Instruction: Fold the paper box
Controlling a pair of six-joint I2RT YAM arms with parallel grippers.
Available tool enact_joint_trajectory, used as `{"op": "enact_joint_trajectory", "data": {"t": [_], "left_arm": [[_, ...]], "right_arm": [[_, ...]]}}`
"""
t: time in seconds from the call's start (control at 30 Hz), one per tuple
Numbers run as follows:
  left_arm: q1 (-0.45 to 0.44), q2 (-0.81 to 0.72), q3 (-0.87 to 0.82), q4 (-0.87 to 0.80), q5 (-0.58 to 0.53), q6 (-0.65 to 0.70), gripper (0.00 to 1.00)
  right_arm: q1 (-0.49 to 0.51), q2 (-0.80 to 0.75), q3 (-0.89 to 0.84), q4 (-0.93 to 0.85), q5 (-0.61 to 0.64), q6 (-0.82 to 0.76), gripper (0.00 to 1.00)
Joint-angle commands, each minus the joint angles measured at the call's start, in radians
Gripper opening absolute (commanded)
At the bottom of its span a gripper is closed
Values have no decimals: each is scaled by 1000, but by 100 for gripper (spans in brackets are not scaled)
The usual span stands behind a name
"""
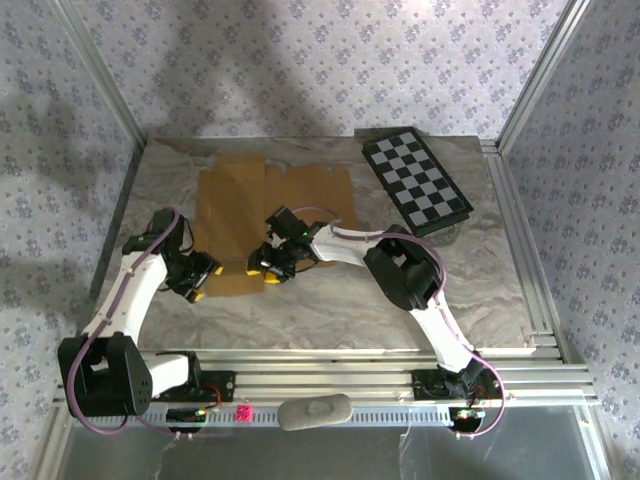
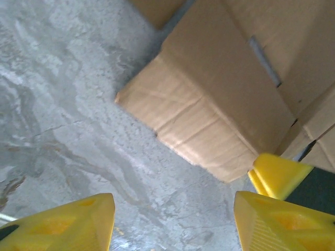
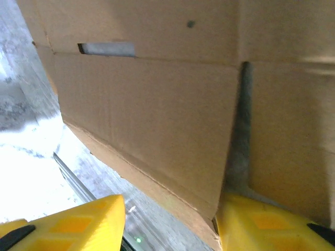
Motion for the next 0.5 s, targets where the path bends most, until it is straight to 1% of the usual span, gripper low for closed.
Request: {"op": "enact_joint_trajectory", "data": {"t": [0.0, 0.07, 0.13, 0.2, 0.23, 0.47], "left_arm": [[-18, -27, 22, -77, -43, 22, 62], [-27, -30, 51, -101, -63, 37, 62], [-38, -28, 89, -131, -91, 49, 62], [-43, -26, 136, -165, -108, 55, 62], [-46, -26, 163, -183, -114, 57, 63], [-41, -28, 333, -244, -153, 34, 69]], "right_arm": [[4, 37, 26, 11, 33, 40, 44], [-3, 41, 23, 26, 39, 51, 32], [-10, 35, 18, 49, 43, 67, 15], [-15, 14, 15, 62, 61, 76, 2], [-17, -3, 11, 63, 74, 78, 0], [-63, -161, -44, 67, 97, 100, 0]]}}
